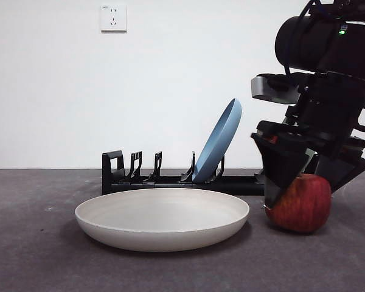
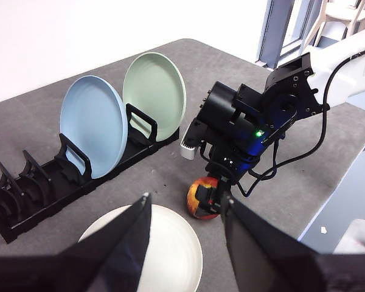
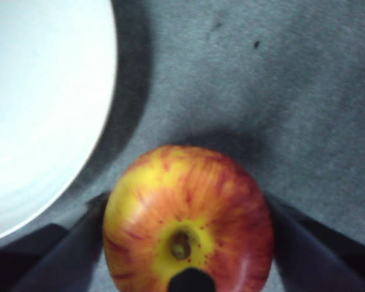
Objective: Take the yellow plate from the plate rack,put the plate on the table,take the apple from the table,put the apple in the plate
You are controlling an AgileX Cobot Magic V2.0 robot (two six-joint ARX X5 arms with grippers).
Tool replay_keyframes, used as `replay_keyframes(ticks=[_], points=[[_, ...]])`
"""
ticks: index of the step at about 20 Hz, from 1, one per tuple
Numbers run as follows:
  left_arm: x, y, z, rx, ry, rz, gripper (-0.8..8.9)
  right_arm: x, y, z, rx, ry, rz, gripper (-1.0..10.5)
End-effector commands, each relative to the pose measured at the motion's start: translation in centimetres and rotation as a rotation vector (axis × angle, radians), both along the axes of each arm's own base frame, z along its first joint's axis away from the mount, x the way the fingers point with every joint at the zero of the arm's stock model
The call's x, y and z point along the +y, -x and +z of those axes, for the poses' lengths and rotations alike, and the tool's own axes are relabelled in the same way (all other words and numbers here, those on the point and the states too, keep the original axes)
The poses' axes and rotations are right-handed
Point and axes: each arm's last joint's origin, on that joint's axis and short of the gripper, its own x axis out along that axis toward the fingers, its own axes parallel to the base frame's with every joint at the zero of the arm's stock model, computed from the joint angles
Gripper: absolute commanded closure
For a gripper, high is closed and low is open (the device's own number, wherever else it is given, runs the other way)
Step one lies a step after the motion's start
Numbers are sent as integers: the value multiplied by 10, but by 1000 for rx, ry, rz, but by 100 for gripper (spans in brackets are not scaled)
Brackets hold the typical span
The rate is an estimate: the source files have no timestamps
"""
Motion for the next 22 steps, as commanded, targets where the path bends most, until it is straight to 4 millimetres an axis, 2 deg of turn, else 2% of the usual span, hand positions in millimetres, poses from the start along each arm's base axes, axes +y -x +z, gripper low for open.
replay_keyframes(ticks=[1,3,6,8,14,18,22], points=[[0,0,0,3,9,2,621,1,-1,-2,19,-12,-11,877],[0,0,0,3,9,2,621,1,-1,-2,19,-13,-11,962],[0,0,0,2,9,2,621,1,-1,-2,17,-10,-13,962],[0,0,-1,4,4,2,621,0,1,5,-1,-21,-27,962],[1,1,-2,10,-13,2,621,0,17,62,-183,-142,-31,962],[1,1,-4,17,-31,2,621,19,24,73,-223,-186,28,962],[2,1,-4,19,-36,1,621,52,26,63,-238,-237,93,963]])
